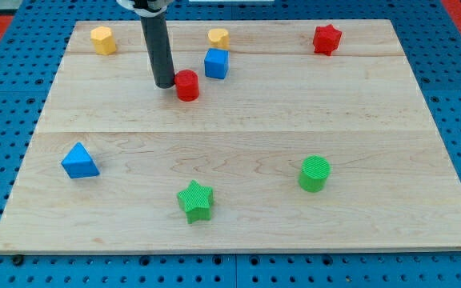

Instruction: Place the green circle below to the blue cube

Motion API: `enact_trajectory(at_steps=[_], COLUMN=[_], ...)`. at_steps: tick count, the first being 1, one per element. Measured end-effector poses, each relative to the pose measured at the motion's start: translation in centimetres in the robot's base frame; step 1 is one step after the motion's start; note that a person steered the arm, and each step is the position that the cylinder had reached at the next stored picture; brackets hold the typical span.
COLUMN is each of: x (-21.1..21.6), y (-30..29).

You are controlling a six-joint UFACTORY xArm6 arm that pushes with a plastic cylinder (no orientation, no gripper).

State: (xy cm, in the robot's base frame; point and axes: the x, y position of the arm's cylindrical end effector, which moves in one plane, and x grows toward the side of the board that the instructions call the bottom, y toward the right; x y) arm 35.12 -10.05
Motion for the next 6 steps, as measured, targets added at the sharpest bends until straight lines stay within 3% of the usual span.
enact_trajectory(at_steps=[1,2,3,4,5,6], x=[1.7,7.2,8.8,11.9,18.6,20.6], y=[0.8,2.4,15.5,23.9,27.3,22.4])
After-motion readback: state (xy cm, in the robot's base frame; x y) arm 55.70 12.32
